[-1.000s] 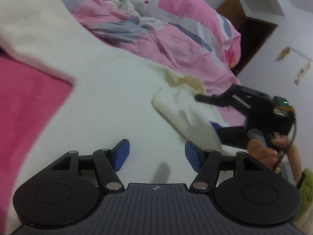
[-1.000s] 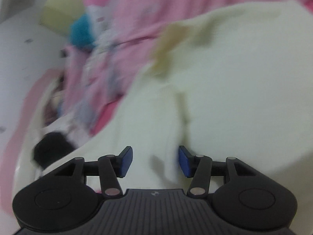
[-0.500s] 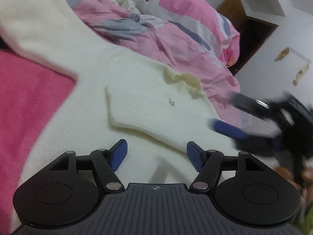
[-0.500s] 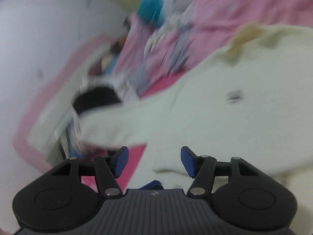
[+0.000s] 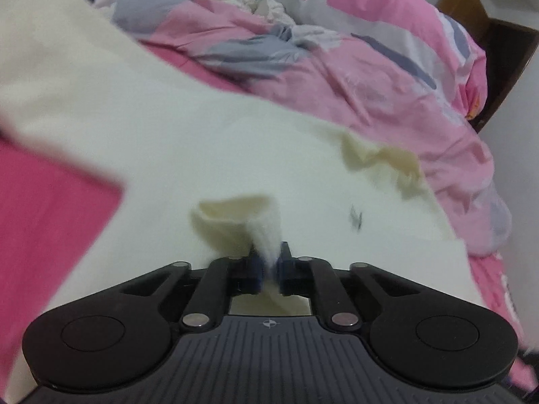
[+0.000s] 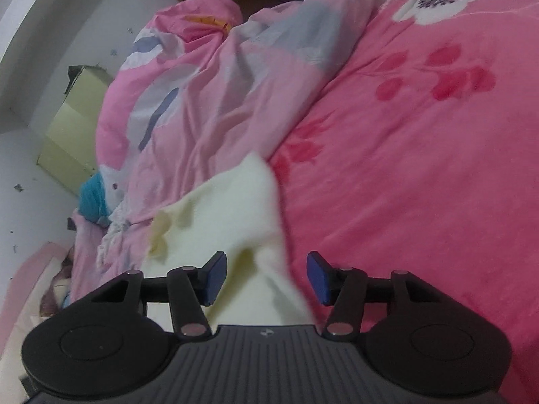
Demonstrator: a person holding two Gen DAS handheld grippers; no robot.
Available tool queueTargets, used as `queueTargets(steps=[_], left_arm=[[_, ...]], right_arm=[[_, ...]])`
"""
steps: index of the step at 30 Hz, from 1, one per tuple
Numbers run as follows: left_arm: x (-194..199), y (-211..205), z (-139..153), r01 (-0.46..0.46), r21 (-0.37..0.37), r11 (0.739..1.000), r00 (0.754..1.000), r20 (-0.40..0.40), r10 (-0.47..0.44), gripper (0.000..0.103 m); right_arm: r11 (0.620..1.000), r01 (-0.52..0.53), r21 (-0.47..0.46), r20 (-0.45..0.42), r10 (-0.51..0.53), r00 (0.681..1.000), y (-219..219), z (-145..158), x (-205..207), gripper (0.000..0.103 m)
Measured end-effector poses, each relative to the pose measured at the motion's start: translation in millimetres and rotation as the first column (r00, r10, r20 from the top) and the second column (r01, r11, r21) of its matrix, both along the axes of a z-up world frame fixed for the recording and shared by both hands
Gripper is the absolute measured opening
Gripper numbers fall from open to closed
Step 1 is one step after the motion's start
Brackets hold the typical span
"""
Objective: Fold clothes
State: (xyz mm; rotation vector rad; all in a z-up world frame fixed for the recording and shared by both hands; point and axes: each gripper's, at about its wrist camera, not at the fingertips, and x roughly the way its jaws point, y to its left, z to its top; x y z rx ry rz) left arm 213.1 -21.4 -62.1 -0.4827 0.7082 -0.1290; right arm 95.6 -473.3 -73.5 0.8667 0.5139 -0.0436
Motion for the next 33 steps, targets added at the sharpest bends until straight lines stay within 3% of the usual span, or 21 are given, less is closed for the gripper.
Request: queueTargets(steps=[5, 7, 12, 18, 22, 25, 30, 33], left_arm=[[16.7, 20.0, 46.9, -0.067, -0.007, 0.998, 0.981, 0.183, 0.067, 0.005], [24.5, 26.9, 53.3, -0.087, 0.015, 0.996, 0.972, 0.221, 0.082, 0.005], [39.4, 36.6, 29.2, -0.107, 0.073, 0.992, 0.981, 0.167, 0.094, 0.005], [26.8, 41.7, 2.1, -0.115, 0.1, 0.988, 0.988, 0.11, 0.104, 0.005], [26.3, 41.4, -13.0, -0.079, 0.162, 0.984, 0.996, 0.059, 0.07, 0.012], [16.3, 45.1, -6.8, -0.08, 0.194, 0.978, 0.994, 0.083, 0.065, 0.024], [-20.1, 63.4, 13.0, -0.227, 0.161, 0.961, 0.962, 0.192, 0.195, 0.038], [-30.4, 46.3, 24.1, -0.194, 0.231, 0.953, 0.946, 0.302, 0.119, 0.038]], right_arm=[[0.999, 0.008, -0.031, -0.011, -0.008, 1.0, -1.4, -12.9, -2.7, 0.047], [0.999, 0.002, -0.045, -0.008, -0.002, 1.0, -1.4, -13.0, -4.8, 0.046], [0.994, -0.009, -0.109, -0.025, 0.006, 1.0, 5.4, -11.3, -2.3, 0.046], [0.989, -0.014, -0.145, -0.037, 0.008, 0.999, 9.0, -10.3, -0.3, 0.046], [0.987, -0.015, -0.161, -0.041, 0.009, 0.999, 10.6, -9.9, 0.0, 0.046], [0.987, -0.017, -0.16, -0.044, 0.01, 0.999, 9.4, -9.7, 0.1, 0.046], [0.98, -0.034, -0.196, -0.082, 0.018, 0.996, 11.1, 5.5, 1.0, 0.047], [0.965, -0.068, -0.254, -0.068, 0.052, 0.996, 16.7, 35.8, 10.3, 0.047]])
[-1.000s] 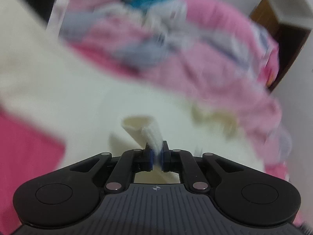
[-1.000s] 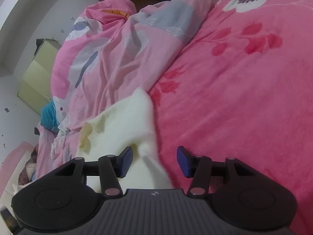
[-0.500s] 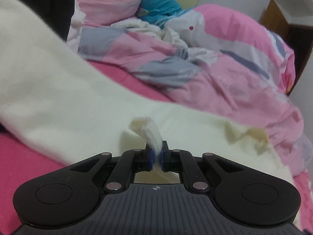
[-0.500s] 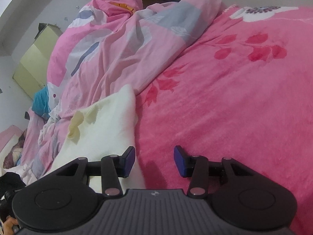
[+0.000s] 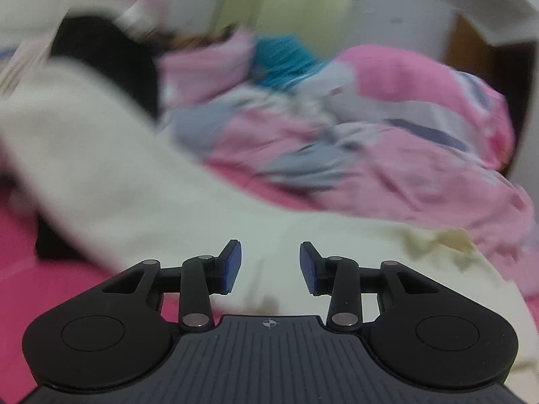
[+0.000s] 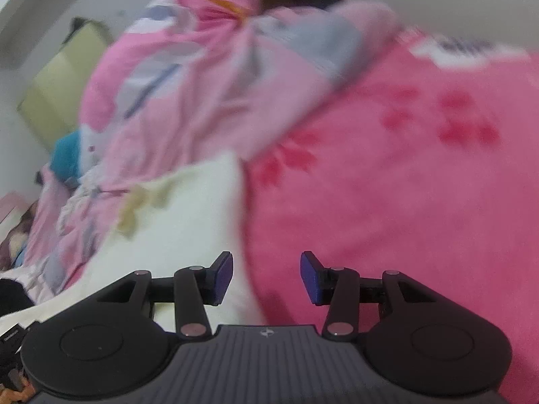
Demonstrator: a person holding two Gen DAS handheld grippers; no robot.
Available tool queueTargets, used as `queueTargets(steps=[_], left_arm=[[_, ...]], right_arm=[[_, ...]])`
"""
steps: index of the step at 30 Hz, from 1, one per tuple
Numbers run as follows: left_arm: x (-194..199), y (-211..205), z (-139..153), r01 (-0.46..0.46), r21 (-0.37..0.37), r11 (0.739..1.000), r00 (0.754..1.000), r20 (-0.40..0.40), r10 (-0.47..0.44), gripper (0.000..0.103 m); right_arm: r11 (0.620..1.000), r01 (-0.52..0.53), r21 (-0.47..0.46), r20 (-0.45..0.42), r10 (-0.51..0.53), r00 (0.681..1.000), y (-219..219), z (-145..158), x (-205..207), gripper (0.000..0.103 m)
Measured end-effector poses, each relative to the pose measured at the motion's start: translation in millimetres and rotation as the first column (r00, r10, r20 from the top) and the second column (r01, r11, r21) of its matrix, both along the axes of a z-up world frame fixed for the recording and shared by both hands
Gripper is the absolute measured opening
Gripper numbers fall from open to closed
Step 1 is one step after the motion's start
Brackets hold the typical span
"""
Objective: Fold clothes
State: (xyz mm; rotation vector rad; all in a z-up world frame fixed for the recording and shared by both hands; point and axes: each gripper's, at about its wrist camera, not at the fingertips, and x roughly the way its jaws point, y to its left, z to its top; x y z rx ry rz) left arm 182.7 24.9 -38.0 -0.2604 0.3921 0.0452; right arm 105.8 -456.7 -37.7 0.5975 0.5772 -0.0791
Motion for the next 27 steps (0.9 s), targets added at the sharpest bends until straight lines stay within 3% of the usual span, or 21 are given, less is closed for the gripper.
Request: queueTargets(steps=[2, 4, 7, 10, 12, 17, 21, 24, 27], left_arm=[[8.5, -20.8, -1.5, 0.132, 0.041, 0.99, 0.991, -0.021, -0.131, 0.038], [23.4, -41.3, -14.5, 0.254, 0.045, 0.966, 0.961, -0.124, -0.247, 0.038], [31.9, -57.4, -39.1, 0.266, 0.106, 0.958, 0.949, -0.205, -0.241, 0.037], [31.5, -55.6, -44.8, 0.265, 0.084, 0.961, 0.95, -0.192, -0.245, 0.038], [33.0, -51.1, -46.3, 0.264, 0.057, 0.963, 0.95, -0.19, -0.25, 0.038], [31.4, -50.1, -49.1, 0.264, 0.039, 0.964, 0.952, -0.175, -0.253, 0.038], [29.6, -47.9, -50.3, 0.264, 0.025, 0.964, 0.951, -0.172, -0.256, 0.038], [29.4, -45.4, -50.7, 0.264, 0.009, 0.964, 0.951, -0.169, -0.259, 0.038], [30.2, -43.0, -51.3, 0.265, -0.008, 0.964, 0.951, -0.165, -0.263, 0.038]], right_arm=[[0.997, -0.045, -0.06, 0.02, 0.046, 0.999, 9.4, 23.1, 17.4, 0.047], [0.985, -0.113, -0.134, 0.009, 0.115, 0.993, 24.6, 37.3, 47.8, 0.044], [0.956, -0.201, -0.212, -0.075, 0.189, 0.979, 46.3, 24.8, 102.4, 0.03], [0.917, -0.261, -0.303, -0.212, 0.203, 0.956, 60.0, -15.0, 150.2, 0.022], [0.906, -0.275, -0.322, -0.213, 0.214, 0.953, 62.6, -14.2, 156.9, 0.022], [0.923, -0.207, -0.326, -0.135, 0.171, 0.976, 51.6, 18.7, 171.7, 0.023], [0.938, -0.173, -0.3, -0.235, 0.103, 0.967, 34.0, -24.4, 233.0, 0.022], [0.978, -0.112, -0.176, -0.219, 0.072, 0.973, 16.1, -6.8, 225.7, 0.022], [0.984, -0.141, -0.11, -0.155, 0.123, 0.98, 7.8, 23.9, 179.8, 0.023]])
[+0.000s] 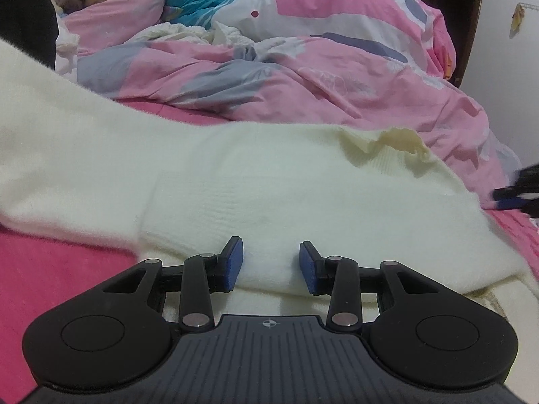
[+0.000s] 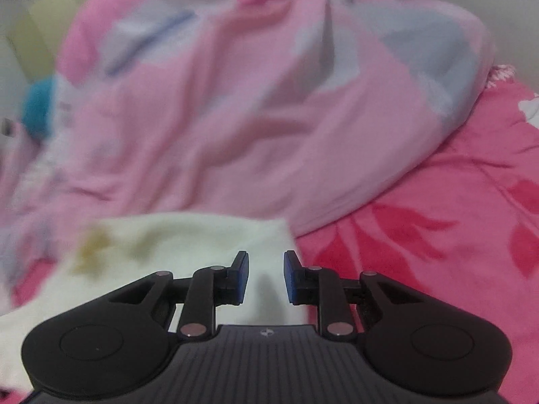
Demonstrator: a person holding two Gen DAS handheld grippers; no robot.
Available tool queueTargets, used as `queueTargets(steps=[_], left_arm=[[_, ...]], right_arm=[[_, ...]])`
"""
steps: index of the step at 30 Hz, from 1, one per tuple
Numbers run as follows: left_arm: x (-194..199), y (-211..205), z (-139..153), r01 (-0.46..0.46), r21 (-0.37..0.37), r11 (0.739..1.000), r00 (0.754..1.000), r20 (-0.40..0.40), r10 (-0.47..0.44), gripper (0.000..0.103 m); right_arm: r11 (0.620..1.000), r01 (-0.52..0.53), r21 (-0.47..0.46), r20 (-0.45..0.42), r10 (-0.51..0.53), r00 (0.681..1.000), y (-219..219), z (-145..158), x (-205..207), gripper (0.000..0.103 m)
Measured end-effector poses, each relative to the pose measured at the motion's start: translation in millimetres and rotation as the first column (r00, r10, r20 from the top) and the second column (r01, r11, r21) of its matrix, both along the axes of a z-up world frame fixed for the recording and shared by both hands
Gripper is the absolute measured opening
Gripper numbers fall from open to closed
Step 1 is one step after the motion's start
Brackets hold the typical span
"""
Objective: Fold clothes
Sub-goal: 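Smooth the folded sleeve flat on the sweater with both grippers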
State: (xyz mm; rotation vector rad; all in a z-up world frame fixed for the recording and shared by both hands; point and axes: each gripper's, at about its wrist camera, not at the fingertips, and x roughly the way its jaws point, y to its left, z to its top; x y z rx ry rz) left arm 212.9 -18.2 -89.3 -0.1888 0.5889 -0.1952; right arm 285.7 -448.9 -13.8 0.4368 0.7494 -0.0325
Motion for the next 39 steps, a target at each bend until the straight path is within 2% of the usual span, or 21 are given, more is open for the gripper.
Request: queueTargets(steps=[3, 5, 7, 9, 10, 12, 15, 16, 17, 19, 22, 24, 25, 27, 28, 31, 32, 35, 36, 38, 39], left_arm=[[0.6, 1.8, -0.6, 0.0, -0.013, 1.0, 1.0, -0.003, 0.0, 0.038], [0.2, 0.7, -0.3, 0.0, -0.007, 1.0, 1.0, -0.002, 0.0, 0.038], [0.0, 1.3, -0.3, 0.0, -0.01, 1.0, 1.0, -0.002, 0.0, 0.038], [0.0, 3.9, -0.4, 0.001, -0.025, 1.0, 1.0, -0.003, -0.001, 0.038], [0.0, 5.8, -0.9, 0.001, -0.038, 0.999, 1.0, -0.003, -0.001, 0.038], [-0.1, 8.5, -1.6, 0.001, -0.056, 0.998, 1.0, -0.003, -0.001, 0.038], [-0.2, 8.2, -1.8, 0.001, -0.059, 0.998, 1.0, -0.002, -0.001, 0.038], [-0.3, 8.6, -1.8, 0.001, -0.062, 0.998, 1.0, -0.002, -0.001, 0.038], [-0.2, 9.7, -1.5, 0.002, -0.07, 0.998, 1.0, -0.003, -0.002, 0.038], [0.2, 12.2, -1.9, 0.003, -0.086, 0.996, 1.0, -0.005, -0.003, 0.038], [-0.1, 13.9, -2.4, 0.003, -0.098, 0.995, 1.0, -0.001, -0.003, 0.038], [-0.1, 14.4, -2.6, 0.002, -0.104, 0.995, 1.0, 0.0, -0.002, 0.038], [0.0, 14.9, -2.7, 0.002, -0.107, 0.994, 1.0, 0.0, -0.002, 0.038], [-0.5, 16.0, -2.8, 0.003, -0.113, 0.994, 1.0, 0.0, -0.003, 0.038], [-0.5, 16.4, -3.0, 0.003, -0.116, 0.993, 1.0, 0.0, -0.003, 0.038], [-0.6, 18.1, -3.8, 0.002, -0.13, 0.992, 1.0, 0.0, -0.002, 0.038], [-0.4, 18.9, -3.9, 0.002, -0.135, 0.991, 1.0, 0.0, -0.002, 0.038], [0.4, 21.0, -4.2, 0.001, -0.151, 0.989, 1.0, -0.003, -0.001, 0.038], [0.7, 21.8, -4.1, -0.002, -0.156, 0.988, 1.0, -0.006, 0.001, 0.037], [2.7, 24.6, -1.3, -0.02, -0.178, 0.984, 1.0, -0.003, 0.02, 0.038], [3.6, 26.0, 0.2, -0.029, -0.189, 0.982, 1.0, -0.001, 0.03, 0.038]], right_arm=[[0.991, -0.127, -0.037, -0.032, 0.125, 0.992, 17.5, -0.8, -33.9, 0.023], [0.972, -0.194, -0.13, -0.14, 0.175, 0.975, 34.1, -37.3, -32.8, 0.022], [0.955, -0.221, -0.197, -0.092, 0.207, 0.974, 40.3, -40.4, -39.6, 0.022], [0.976, -0.166, -0.139, -0.099, 0.153, 0.983, 39.0, -21.5, -45.5, 0.024], [0.978, -0.182, -0.097, -0.065, 0.176, 0.982, 42.5, -10.2, -56.8, 0.024], [0.969, -0.219, -0.115, 0.017, 0.222, 0.975, 56.2, -0.4, -83.2, 0.024], [0.956, -0.236, -0.177, -0.047, 0.231, 0.972, 75.6, -42.5, -84.2, 0.024], [0.949, -0.229, -0.215, 0.004, 0.235, 0.972, 80.1, -46.6, -91.0, 0.024], [0.947, -0.225, -0.229, -0.004, 0.23, 0.973, 82.4, -40.1, -92.0, 0.024], [0.967, -0.181, -0.177, -0.018, 0.181, 0.983, 86.3, -18.5, -93.5, 0.026], [0.959, -0.23, -0.163, 0.054, 0.242, 0.969, 105.8, -11.9, -111.8, 0.026], [0.935, -0.282, -0.217, -0.005, 0.288, 0.958, 127.1, -36.8, -110.8, 0.027], [0.92, -0.281, -0.273, 0.004, 0.293, 0.956, 136.4, -49.1, -112.5, 0.028], [0.901, -0.275, -0.334, -0.013, 0.288, 0.958, 150.3, -42.3, -112.5, 0.028], [0.909, -0.263, -0.324, -0.024, 0.27, 0.963, 154.4, -32.0, -108.3, 0.03], [0.932, -0.285, -0.223, 0.062, 0.305, 0.95, 162.0, -13.3, -99.8, 0.029], [0.933, -0.285, -0.221, 0.073, 0.307, 0.949, 168.4, -15.7, -92.0, 0.029], [0.92, -0.326, -0.218, 0.008, 0.335, 0.942, 187.6, -49.9, -62.3, 0.029], [0.919, -0.314, -0.237, 0.03, 0.33, 0.943, 191.6, -56.9, -59.6, 0.029], [0.925, -0.292, -0.242, 0.023, 0.307, 0.952, 197.7, -43.6, -60.2, 0.031], [0.93, -0.306, -0.202, 0.047, 0.321, 0.946, 198.2, -36.3, -63.8, 0.031]])
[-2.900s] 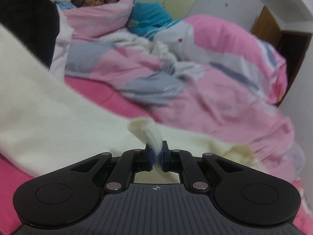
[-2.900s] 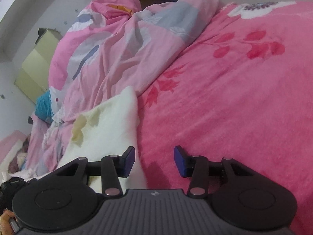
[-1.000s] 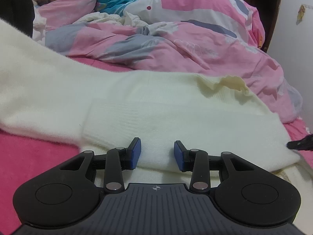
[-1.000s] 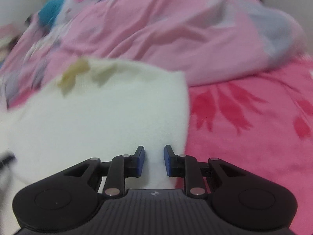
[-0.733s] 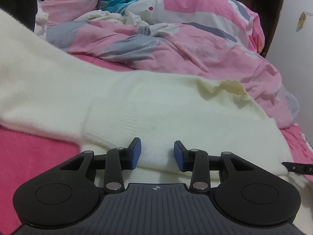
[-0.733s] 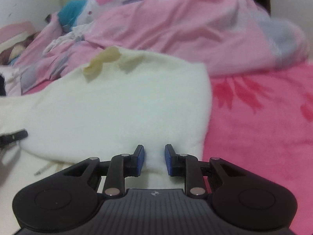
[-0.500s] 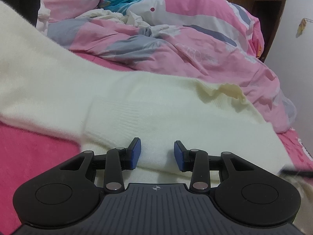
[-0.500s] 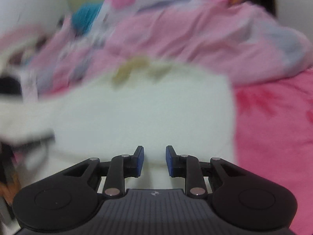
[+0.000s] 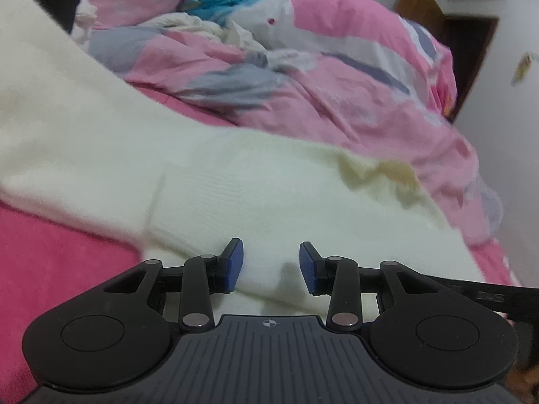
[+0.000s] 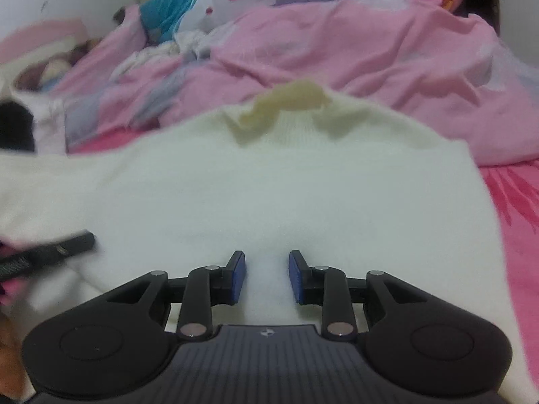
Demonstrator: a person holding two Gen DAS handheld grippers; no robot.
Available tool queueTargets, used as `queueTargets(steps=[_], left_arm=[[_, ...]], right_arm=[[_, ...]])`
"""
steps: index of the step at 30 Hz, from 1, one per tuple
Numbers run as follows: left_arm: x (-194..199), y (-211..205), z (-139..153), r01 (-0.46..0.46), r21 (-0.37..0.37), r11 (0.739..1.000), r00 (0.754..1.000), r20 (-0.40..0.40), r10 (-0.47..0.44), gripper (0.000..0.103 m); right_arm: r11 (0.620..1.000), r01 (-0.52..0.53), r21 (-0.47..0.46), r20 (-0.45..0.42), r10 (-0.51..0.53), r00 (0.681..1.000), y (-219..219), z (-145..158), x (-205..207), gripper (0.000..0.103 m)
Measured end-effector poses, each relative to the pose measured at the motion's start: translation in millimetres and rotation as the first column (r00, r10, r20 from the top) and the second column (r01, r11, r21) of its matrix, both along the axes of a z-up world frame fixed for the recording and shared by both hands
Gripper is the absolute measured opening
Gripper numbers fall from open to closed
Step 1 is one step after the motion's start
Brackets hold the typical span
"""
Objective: Fold clothes
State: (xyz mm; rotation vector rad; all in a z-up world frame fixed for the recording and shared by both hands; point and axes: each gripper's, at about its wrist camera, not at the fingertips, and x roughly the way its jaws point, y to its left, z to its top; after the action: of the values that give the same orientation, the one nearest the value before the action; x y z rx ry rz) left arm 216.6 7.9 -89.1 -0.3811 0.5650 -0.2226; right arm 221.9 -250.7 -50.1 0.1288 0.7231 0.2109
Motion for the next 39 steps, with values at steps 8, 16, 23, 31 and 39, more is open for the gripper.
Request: queueTargets(steps=[8, 16, 23, 31, 39], left_arm=[[39.5, -8.4, -2.2, -0.058, 0.054, 0.997, 0.997, -0.04, 0.06, 0.038], [26.8, 1.4, 1.7, -0.076, 0.011, 0.997, 0.997, -0.015, 0.076, 0.038], [27.0, 9.7, -4.9, -0.076, -0.044, 0.996, 0.997, -0.017, 0.076, 0.038], [28.6, 4.4, -4.9, -0.089, -0.019, 0.996, 0.996, -0.012, 0.089, 0.038], [29.8, 4.1, -5.2, -0.089, -0.021, 0.996, 0.996, -0.01, 0.089, 0.038]], right_arm=[[0.999, -0.008, -0.043, 0.066, 0.011, 0.998, 21.1, -25.3, 25.6, 0.031], [0.999, 0.046, 0.005, 0.071, -0.046, 0.996, 12.3, -12.1, 13.4, 0.031], [0.852, 0.35, 0.389, -0.025, -0.37, 0.929, -114.6, 13.1, -52.9, 0.038], [0.607, 0.428, 0.67, -0.262, -0.347, 0.901, -161.2, -22.4, -78.8, 0.043], [0.556, 0.52, 0.649, -0.276, -0.465, 0.842, -150.1, -41.5, -42.6, 0.032]])
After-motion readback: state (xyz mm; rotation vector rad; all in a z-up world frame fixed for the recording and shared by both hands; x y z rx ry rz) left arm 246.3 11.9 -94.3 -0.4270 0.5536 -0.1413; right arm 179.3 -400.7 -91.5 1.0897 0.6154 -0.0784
